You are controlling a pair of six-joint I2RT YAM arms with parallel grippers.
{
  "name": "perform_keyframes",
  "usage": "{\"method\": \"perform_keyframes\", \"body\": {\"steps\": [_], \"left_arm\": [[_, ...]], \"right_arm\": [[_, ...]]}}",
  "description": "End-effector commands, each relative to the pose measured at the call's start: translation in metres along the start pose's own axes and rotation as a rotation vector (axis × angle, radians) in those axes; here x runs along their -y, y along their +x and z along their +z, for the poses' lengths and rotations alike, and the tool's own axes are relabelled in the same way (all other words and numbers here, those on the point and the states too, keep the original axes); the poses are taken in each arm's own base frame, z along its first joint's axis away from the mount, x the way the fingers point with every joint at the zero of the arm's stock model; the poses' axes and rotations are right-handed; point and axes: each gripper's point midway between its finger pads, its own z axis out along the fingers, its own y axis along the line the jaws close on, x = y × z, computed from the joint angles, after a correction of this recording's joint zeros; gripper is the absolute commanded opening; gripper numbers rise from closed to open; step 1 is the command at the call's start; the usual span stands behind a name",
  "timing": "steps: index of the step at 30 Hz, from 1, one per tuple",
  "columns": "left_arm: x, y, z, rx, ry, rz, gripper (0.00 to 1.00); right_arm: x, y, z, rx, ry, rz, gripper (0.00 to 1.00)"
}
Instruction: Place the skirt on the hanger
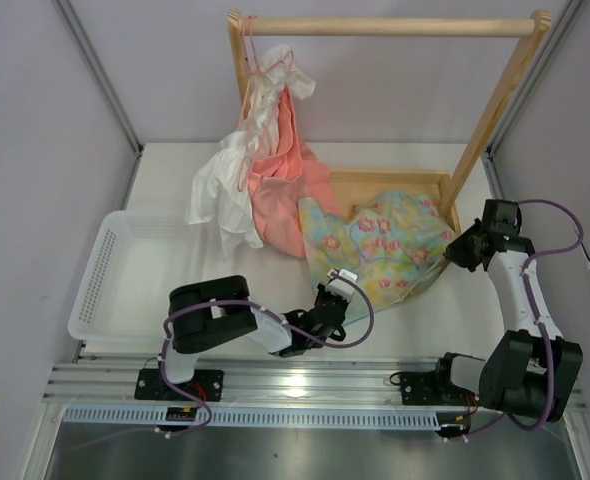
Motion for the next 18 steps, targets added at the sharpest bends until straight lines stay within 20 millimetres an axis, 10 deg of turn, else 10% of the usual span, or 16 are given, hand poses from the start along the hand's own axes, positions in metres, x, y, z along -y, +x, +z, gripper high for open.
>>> {"method": "perform_keyframes", "body": {"steps": [1,18], "left_arm": [[-0.024,-0.005,0.0,0.035,-0.145,0.089,0.0],[-0.039,-0.019,-0.001,0.106,-0.135,0.048,0.0]], "right_arm": [[-0.018,-0.025,-0.019,0.064,-0.062,-0.007,0.02],[0.018,-0.035,-0.014,0.062,0.004,0.033,0.02]]}}
